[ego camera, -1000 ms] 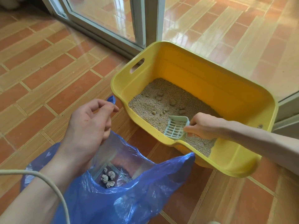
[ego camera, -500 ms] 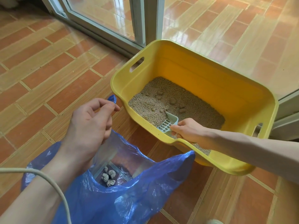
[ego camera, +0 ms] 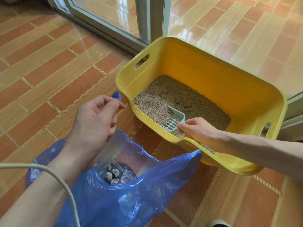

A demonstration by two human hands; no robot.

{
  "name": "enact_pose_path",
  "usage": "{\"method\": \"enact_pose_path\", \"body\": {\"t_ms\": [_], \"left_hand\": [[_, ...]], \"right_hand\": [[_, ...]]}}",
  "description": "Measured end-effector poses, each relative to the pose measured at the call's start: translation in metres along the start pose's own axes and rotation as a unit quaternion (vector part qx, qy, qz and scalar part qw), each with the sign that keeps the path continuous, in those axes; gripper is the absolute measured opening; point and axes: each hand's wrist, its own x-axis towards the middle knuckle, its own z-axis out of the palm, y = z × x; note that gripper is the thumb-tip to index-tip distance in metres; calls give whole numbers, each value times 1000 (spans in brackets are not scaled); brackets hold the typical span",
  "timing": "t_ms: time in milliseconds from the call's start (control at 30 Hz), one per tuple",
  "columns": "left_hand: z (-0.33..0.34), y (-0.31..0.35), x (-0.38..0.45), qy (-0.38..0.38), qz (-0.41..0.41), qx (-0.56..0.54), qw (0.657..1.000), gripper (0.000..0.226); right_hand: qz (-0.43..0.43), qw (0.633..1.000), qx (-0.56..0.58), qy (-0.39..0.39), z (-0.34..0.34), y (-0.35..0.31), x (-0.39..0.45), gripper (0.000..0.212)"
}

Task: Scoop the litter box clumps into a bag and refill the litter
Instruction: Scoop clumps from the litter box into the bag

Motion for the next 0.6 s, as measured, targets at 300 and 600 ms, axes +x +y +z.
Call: {"method": "enact_pose_path", "body": {"t_ms": [300, 600], "left_hand": [[-2, 0, 0, -3, 4, -4, 1000, 20], [-3, 3, -2, -2, 8, -3, 1000, 21]], "right_hand": [[-28, 999, -18, 5, -2, 7, -7, 34], [-6, 998, 59, 12, 0, 3, -6, 37]]}}
